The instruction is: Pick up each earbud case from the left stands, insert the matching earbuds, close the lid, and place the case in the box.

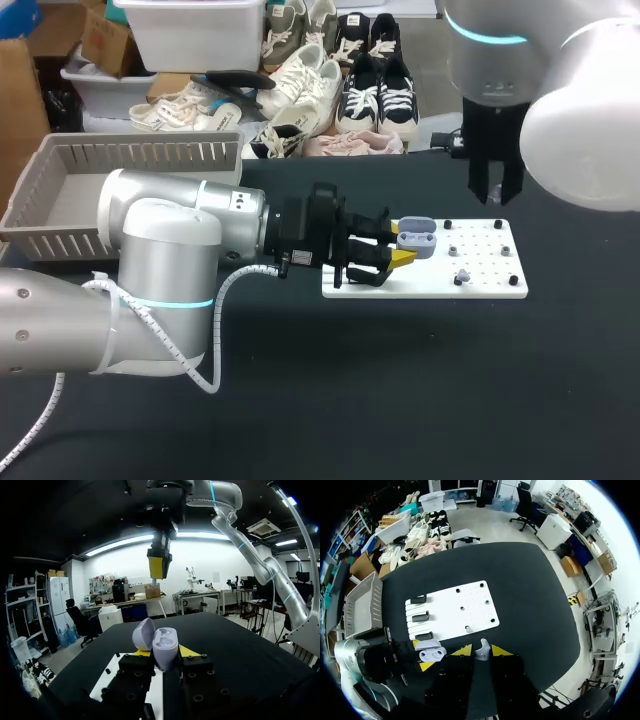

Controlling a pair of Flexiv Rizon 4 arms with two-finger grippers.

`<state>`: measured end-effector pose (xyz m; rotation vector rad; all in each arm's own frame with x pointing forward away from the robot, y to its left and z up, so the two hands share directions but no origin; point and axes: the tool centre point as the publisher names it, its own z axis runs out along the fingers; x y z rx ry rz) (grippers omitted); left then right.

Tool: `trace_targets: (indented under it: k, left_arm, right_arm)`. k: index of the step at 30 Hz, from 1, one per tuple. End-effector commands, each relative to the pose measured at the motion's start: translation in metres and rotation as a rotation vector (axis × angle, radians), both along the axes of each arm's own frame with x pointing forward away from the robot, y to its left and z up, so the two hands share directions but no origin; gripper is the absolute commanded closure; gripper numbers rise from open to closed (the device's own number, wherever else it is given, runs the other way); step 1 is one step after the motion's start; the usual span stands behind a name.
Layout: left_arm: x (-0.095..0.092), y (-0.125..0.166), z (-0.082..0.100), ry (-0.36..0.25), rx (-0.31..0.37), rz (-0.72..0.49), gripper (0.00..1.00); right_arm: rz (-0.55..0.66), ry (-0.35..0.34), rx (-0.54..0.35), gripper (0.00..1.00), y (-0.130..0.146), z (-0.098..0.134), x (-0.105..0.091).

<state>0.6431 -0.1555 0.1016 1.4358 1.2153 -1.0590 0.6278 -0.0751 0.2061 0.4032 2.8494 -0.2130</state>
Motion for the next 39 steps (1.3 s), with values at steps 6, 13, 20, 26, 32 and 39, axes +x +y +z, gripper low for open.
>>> trace_targets:
  k: [6, 13, 20, 26, 32, 39]
  left_arm:
    - [0.0, 0.0, -0.001, -0.001, -0.002, 0.0, 1.0]
    - [0.0, 0.0, -0.001, -0.001, -0.002, 0.0, 1.0]
    - [0.0, 0.0, -0.001, -0.001, -0.002, 0.0, 1.0]
    - [0.0, 0.0, -0.001, -0.001, -0.002, 0.0, 1.0]
    - [0.0, 0.0, -0.001, -0.001, -0.002, 0.0, 1.0]
    - [0.0, 0.0, -0.001, -0.001, -0.002, 0.0, 1.0]
  right_arm:
    - [0.099, 0.096, 0.011, 1.0, 0.029, 0.016, -0.031]
    - [0.143, 0.126, 0.01, 1.0, 0.049, 0.01, -0.034]
    - [0.13, 0.106, -0.011, 1.0, 0.065, -0.001, -0.032]
    - [0.081, 0.1, -0.017, 1.0, 0.074, -0.009, -0.028]
    - [0.031, 0.09, -0.027, 1.0, 0.079, -0.014, -0.027]
    - [-0.029, 0.092, 0.032, 1.0, 0.079, -0.017, -0.022]
